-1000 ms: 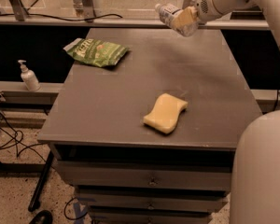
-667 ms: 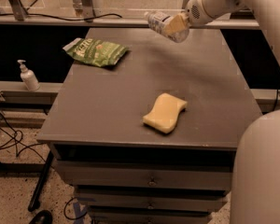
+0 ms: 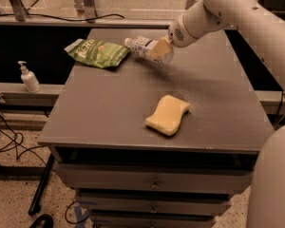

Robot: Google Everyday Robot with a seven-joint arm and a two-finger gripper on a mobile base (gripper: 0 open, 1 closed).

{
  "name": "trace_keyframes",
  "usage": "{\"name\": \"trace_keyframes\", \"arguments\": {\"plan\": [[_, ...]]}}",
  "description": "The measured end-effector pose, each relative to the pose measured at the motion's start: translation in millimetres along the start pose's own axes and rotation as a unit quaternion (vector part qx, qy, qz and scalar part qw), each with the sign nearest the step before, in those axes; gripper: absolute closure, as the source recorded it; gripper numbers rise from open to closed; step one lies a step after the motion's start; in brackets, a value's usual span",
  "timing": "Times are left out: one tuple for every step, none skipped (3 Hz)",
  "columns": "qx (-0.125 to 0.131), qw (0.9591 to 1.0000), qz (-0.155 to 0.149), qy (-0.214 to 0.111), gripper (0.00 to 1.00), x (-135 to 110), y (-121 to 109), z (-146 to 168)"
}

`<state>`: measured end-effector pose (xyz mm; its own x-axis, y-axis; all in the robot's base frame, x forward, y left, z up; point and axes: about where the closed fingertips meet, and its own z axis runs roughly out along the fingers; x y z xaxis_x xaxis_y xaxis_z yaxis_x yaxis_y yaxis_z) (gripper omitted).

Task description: Move blue plastic bottle near green jalapeno chip bag

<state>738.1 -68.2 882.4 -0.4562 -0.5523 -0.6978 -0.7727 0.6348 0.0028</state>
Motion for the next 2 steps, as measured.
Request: {"name": "trace_keyframes", "arguments": {"plan": [[-0.017, 0.9998, -0.006, 0.005, 1.0, 1.7, 17.2, 27.4], [-0.027, 0.9996, -0.008, 0.007, 0.82, -1.2, 26.9, 42.8]]}}
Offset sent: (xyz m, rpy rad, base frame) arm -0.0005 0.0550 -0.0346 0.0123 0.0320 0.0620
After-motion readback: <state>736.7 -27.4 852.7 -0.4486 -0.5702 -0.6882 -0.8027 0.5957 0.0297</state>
